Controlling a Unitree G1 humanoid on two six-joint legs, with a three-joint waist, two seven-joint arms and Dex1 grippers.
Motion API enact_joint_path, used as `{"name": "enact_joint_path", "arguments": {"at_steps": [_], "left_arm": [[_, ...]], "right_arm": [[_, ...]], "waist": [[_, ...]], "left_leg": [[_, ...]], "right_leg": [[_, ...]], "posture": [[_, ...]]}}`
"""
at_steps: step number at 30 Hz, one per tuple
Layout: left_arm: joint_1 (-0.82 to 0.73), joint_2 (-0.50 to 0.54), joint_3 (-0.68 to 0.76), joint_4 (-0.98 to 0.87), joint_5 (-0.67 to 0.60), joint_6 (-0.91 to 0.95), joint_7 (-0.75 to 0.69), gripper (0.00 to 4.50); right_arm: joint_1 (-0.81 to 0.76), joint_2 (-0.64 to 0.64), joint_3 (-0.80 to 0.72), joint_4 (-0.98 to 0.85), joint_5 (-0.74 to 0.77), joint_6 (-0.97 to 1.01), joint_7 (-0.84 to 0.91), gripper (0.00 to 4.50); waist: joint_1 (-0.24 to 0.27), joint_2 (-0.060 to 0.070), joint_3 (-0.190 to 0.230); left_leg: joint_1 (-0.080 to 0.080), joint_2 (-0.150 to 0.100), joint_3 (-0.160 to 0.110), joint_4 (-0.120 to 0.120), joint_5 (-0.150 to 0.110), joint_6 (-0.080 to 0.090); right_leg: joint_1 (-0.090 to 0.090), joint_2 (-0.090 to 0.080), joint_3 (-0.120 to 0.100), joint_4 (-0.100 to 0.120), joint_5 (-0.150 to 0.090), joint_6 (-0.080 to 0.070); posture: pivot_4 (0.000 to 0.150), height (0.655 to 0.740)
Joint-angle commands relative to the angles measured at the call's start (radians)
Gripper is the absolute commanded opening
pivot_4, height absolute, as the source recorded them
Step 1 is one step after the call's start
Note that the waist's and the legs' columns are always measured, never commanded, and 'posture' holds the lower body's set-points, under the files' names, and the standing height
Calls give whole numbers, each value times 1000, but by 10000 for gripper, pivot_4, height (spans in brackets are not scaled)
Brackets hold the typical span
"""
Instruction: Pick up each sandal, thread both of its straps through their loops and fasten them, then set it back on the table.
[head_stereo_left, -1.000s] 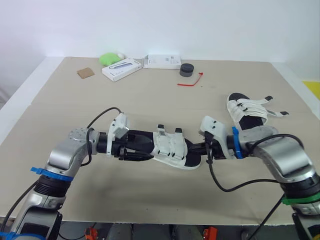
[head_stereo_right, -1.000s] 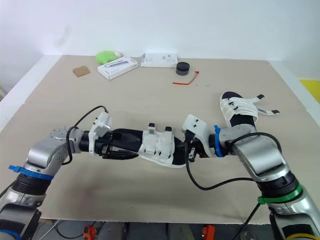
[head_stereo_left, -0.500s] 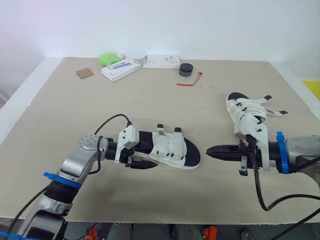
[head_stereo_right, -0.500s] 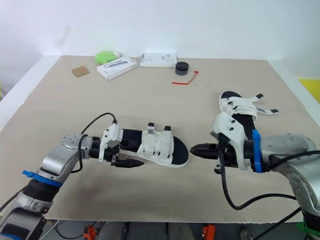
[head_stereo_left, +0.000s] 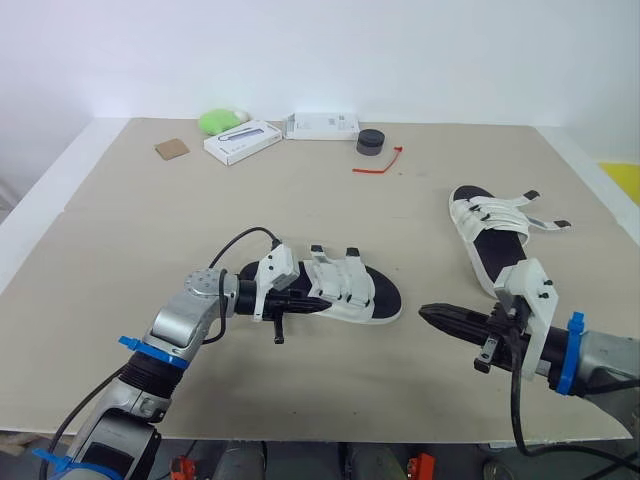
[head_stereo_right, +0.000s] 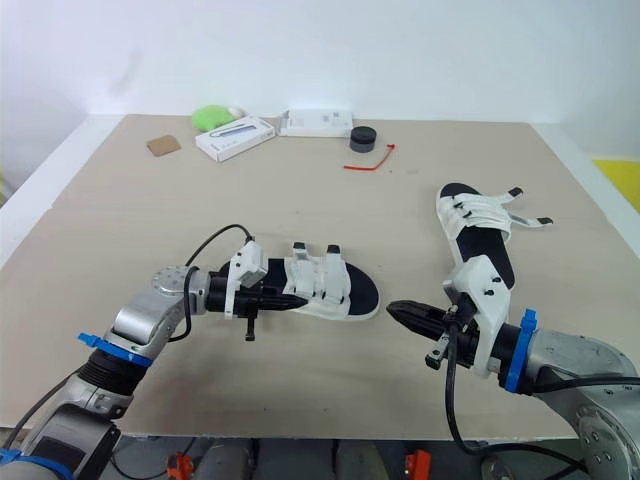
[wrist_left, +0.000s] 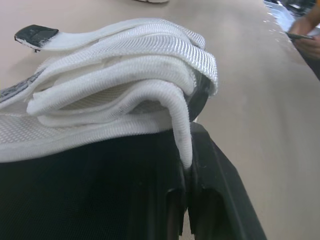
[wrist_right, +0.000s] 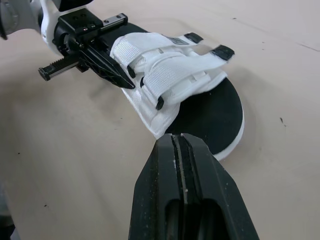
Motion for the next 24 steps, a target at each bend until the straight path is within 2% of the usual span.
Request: {"name": "enact_joint_path", "arguments": {"at_steps": [1,3,7,14,24], "left_arm": [[21,-18,103,-35,-21,75,149,461],[23,-41,170,-56,-7,97,279,461],[0,-108,350,-44,51,144,659,461],[-24,-226,504,18,39,156,948,461],[-156,-219,458,263,107,-12,967,461]], "right_arm": [[-4,-10,-28,-17,22,-42,-20,0],[-9,-17,-14,-6,24,-56,-24,0],[-57,-24,39,37,30,-87,-25,0],[-173,-33,172,133,6,-150,3,0],[-163,-19,184,119,33,-173,-19,0]], "waist": [[-1,0,0],[-1,0,0],[-3,-1,1],[8,-2,1],[10,-3,1]], "left_leg": [[0,0,0,0,0,0],[0,0,0,0,1,2],[0,0,0,0,2,3],[-2,-1,0,0,2,3],[-2,-2,0,1,2,3]], "right_leg": [[0,0,0,0,0,0],[0,0,0,0,2,0],[-1,0,0,0,4,0],[-1,1,0,0,3,1],[0,0,1,-1,4,2]], "posture": [[1500,7400],[1500,7400],[1500,7400],[1500,7400],[1500,7400]]}}
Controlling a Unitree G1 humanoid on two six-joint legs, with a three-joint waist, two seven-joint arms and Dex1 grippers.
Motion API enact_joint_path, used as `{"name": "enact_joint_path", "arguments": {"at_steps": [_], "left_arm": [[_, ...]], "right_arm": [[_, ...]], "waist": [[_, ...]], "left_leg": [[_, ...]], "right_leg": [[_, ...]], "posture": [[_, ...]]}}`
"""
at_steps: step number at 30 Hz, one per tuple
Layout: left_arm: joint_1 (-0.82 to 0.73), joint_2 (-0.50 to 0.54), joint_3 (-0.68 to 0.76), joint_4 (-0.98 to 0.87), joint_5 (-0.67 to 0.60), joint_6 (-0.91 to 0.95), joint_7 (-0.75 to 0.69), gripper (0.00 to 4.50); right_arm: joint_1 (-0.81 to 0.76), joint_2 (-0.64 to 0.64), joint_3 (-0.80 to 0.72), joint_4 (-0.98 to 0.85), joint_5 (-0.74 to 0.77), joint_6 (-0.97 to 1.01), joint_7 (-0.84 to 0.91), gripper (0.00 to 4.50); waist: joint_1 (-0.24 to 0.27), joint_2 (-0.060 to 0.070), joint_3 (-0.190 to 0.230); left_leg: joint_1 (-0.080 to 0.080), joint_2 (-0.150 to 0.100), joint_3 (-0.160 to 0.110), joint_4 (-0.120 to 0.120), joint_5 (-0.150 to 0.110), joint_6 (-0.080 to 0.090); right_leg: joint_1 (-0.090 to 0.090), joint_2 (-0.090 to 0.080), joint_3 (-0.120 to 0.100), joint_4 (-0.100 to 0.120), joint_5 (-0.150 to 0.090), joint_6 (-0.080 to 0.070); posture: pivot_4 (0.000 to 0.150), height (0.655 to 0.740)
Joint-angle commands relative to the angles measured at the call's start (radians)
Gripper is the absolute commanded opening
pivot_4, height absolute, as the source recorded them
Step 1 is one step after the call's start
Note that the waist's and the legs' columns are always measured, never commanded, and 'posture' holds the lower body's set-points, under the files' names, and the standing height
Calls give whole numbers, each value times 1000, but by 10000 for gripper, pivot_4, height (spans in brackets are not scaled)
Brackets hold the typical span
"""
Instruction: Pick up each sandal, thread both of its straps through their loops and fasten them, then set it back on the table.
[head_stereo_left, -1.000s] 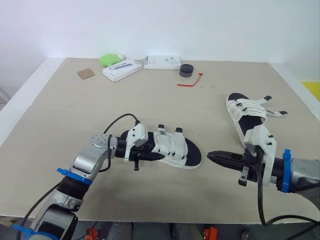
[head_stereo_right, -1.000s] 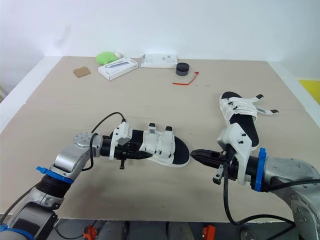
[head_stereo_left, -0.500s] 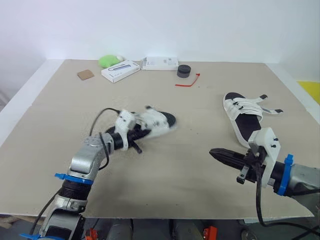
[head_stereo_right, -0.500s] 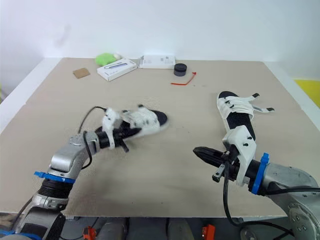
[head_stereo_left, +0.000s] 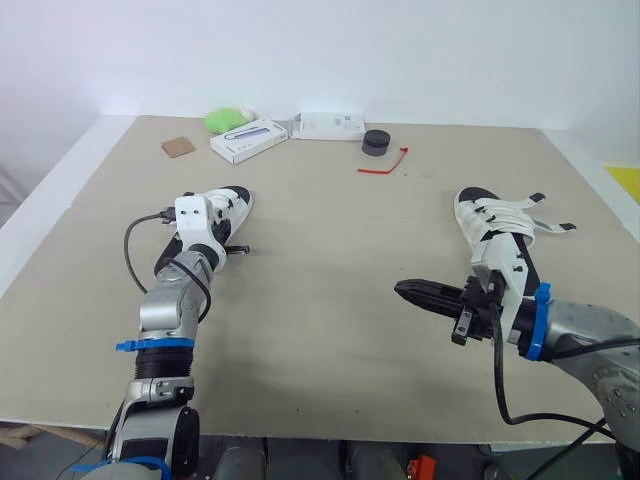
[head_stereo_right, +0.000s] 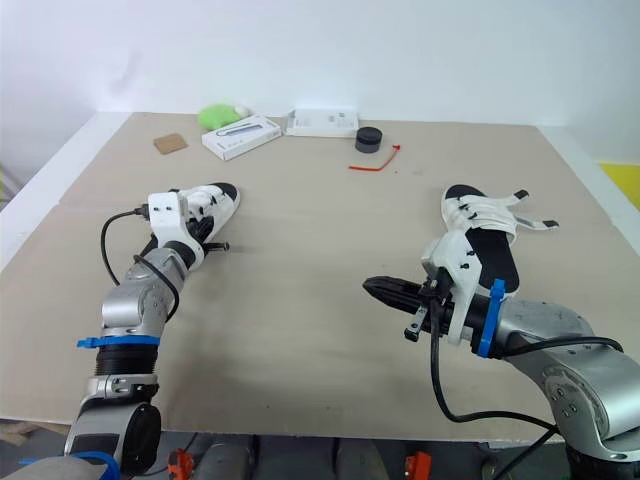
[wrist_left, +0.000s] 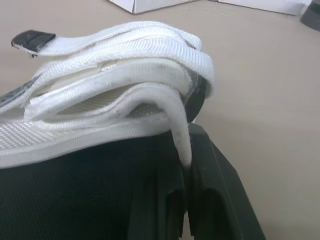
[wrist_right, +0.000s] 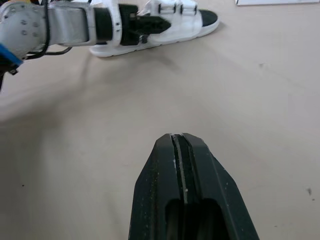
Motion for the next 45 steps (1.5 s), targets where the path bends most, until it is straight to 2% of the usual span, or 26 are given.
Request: {"name": "enact_joint_path", "arguments": {"at_steps": [1,5,6,7,10,11,12,13,14,15,18,20,24,30,32,34,37,39,45], "left_arm": [[-69,13,-1,108,19,-75,2,461],[-92,12,10,158,14,-115,7,461],[-93,8,11,159,5,-116,-2,6429],[-91,2,11,155,-2,-121,-7,8583],[-85,-9,4,130,-15,-112,-14,22220],[-73,-10,-6,93,-24,-86,-23,26287],[-60,-5,-17,56,-28,-63,-34,32892],[-44,4,-26,9,-36,-35,-53,35613],[-34,12,-29,-19,-44,-16,-68,41150],[-13,28,-36,-70,-65,29,-97,43930],[38,81,-45,-194,-105,134,-152,43930],[98,200,-52,-320,-143,261,-234,43930],[170,357,-38,-442,-202,387,-336,43930],[258,493,-6,-544,-296,443,-481,43930],[362,539,28,-649,-359,352,-635,43930],[454,524,97,-720,-426,288,-698,43930],[552,480,229,-772,-615,438,-617,43930],[597,505,225,-789,-610,471,-593,43930],[643,531,182,-738,-553,414,-599,43930]], "right_arm": [[5,5,-19,-36,25,-24,-21,0],[9,0,-13,-31,24,-35,-26,0],[7,-1,-11,-28,23,-38,-27,0],[4,-3,-11,-25,23,-40,-27,0],[-4,-1,-3,-24,24,-42,-33,0],[-1,-3,-4,-23,25,-45,-32,0],[-1,-3,-3,-20,25,-47,-30,0],[2,-5,-4,-16,24,-51,-27,0],[0,-4,1,-13,22,-53,-28,0],[2,-5,1,-9,20,-57,-24,0],[5,-6,5,2,16,-65,-19,0],[18,-12,-9,13,9,-80,-5,0],[29,-16,-39,38,0,-116,9,0],[62,-22,-74,43,-1,-156,27,0],[77,-19,-133,39,36,-160,32,0],[96,-1,-202,25,93,-164,25,0],[154,49,-312,-14,184,-172,-21,0],[202,62,-311,-50,186,-167,-41,0],[349,76,-226,-111,117,-173,-83,0]], "waist": [[0,0,0],[-3,0,0],[-4,0,0],[-4,0,0],[-4,0,0],[-4,0,0],[-4,0,0],[-5,0,0],[-7,0,0],[-7,0,0],[-11,0,0],[-10,-1,1],[-12,-2,2],[-8,-4,3],[-9,-4,3],[-10,-3,3],[-8,-3,3],[-9,-3,3],[-7,-3,3]], "left_leg": [[0,0,0,0,0,0],[0,0,0,1,0,0],[0,0,0,1,0,0],[0,0,0,0,0,0],[-1,0,0,0,0,0],[-1,0,0,0,0,0],[-1,0,0,0,0,0],[-1,0,0,0,0,0],[-1,0,0,0,0,0],[-1,0,0,0,0,-1],[-1,0,0,-2,0,-1],[-1,1,0,-2,0,-1],[0,1,0,-4,0,-1],[-1,1,0,-4,0,-1],[-1,2,1,-4,0,-1],[-1,3,3,-5,-2,-3],[-1,3,5,-7,-2,-3],[-1,4,5,-7,-2,-2],[0,4,8,-4,-2,-2]], "right_leg": [[0,0,0,0,1,0],[0,0,0,0,1,0],[0,0,0,0,1,0],[0,0,0,0,1,0],[0,0,0,0,1,0],[0,0,0,0,1,0],[-1,0,0,0,1,0],[-1,0,0,0,1,0],[-1,0,0,0,1,0],[-1,0,1,0,1,1],[-2,0,1,0,1,1],[-2,0,1,0,1,1],[-3,1,1,0,-1,-2],[-3,0,1,0,-2,-2],[-4,0,1,0,-2,-3],[-6,0,2,0,-3,-4],[-8,0,4,0,-4,-5],[-7,1,4,1,-5,-5],[-9,0,6,1,-3,-4]], "posture": [[1500,7400],[1500,7400],[1500,7400],[1500,7400],[1500,7400],[1500,7400],[1500,7400],[1500,7400],[1500,7400],[1500,7400],[1500,7400],[1500,7400],[1500,7400],[1500,7400],[1500,7400],[1500,7400],[1500,7400],[1500,7400],[1500,7400]]}}
